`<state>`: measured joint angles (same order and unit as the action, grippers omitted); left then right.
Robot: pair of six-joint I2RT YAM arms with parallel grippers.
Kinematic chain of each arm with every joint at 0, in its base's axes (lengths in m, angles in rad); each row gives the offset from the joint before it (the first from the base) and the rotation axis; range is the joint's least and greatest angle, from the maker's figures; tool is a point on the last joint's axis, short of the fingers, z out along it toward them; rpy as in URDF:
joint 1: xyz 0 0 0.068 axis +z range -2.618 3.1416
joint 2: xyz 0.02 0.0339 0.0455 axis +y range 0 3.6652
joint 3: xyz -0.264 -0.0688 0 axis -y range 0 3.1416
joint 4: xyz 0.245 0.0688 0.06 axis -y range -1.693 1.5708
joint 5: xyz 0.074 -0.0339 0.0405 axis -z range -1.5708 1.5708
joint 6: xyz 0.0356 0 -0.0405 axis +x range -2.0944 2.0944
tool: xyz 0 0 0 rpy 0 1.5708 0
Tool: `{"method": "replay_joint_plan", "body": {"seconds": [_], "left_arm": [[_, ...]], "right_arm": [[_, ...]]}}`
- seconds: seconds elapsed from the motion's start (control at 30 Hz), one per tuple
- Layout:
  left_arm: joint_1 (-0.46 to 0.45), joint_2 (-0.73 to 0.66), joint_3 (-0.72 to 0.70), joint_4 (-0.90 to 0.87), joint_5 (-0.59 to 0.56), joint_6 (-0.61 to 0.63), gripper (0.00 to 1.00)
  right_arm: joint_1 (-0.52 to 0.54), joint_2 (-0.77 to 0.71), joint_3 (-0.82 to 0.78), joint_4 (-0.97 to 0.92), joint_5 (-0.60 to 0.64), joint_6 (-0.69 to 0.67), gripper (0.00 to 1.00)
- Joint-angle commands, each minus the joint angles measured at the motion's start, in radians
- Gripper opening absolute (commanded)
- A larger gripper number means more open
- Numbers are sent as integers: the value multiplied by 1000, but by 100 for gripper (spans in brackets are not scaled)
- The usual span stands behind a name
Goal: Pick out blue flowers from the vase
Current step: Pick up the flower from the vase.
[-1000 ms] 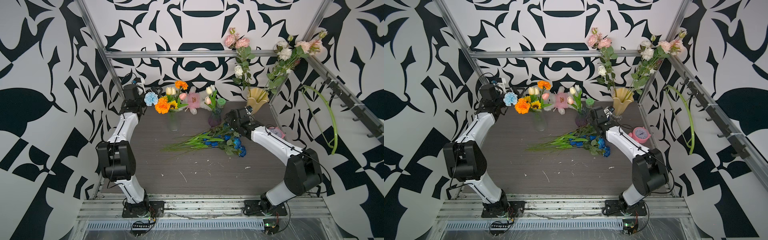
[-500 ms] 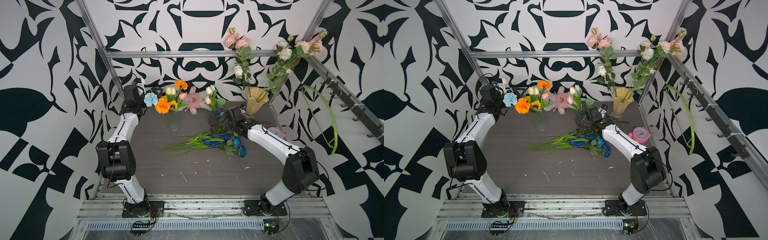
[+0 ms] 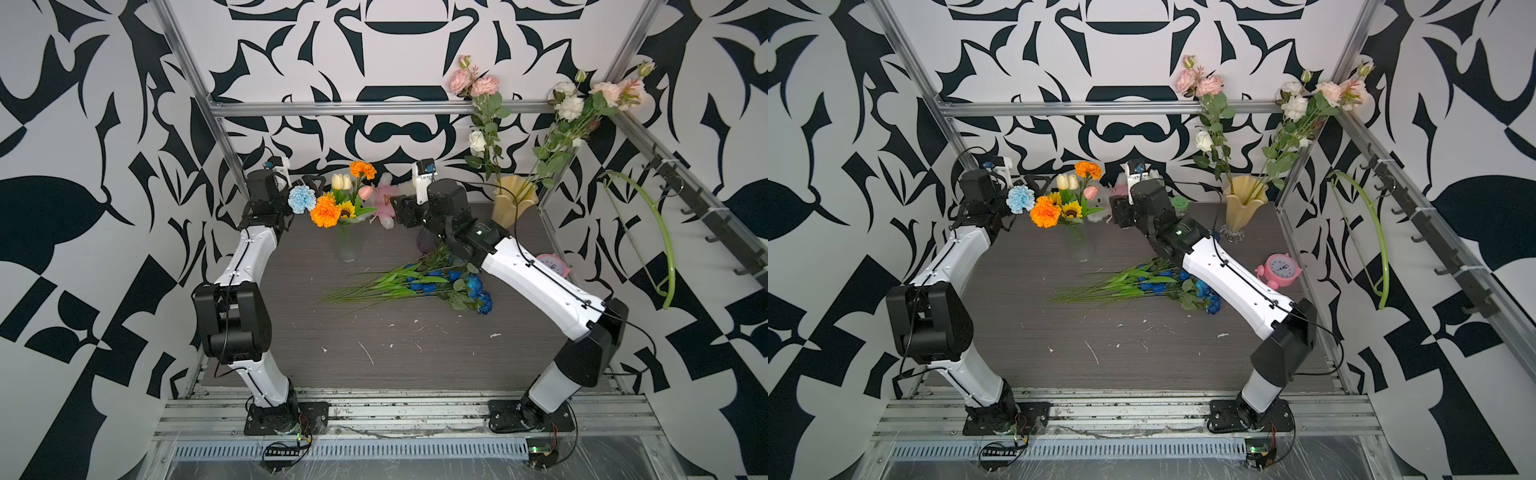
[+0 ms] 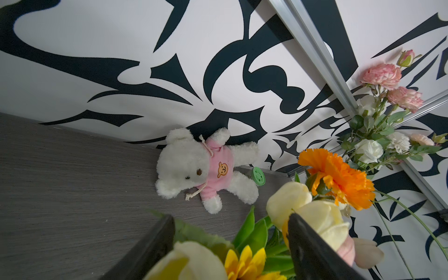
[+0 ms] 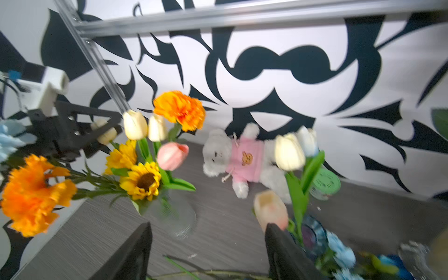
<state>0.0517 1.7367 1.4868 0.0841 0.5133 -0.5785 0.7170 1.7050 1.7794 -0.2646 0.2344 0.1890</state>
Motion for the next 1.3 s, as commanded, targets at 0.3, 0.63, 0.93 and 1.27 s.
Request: {"method": "replay_joint_plan", "body": {"seconds": [0.3, 0.63, 0.93, 1.27], "left_arm": [[36, -55, -11, -12, 19, -9, 77], [37, -78, -41, -49, 21, 6, 77], [36, -98, -49, -137, -12, 60, 77], [36, -115, -59, -182, -41, 97, 78]], "right_arm": [[144, 189, 254, -178, -133, -296, 68], [224, 265, 314, -151, -52, -357, 88], [243, 308, 278, 141, 108, -384, 89], [224, 346, 294, 341, 207, -377, 91]]}}
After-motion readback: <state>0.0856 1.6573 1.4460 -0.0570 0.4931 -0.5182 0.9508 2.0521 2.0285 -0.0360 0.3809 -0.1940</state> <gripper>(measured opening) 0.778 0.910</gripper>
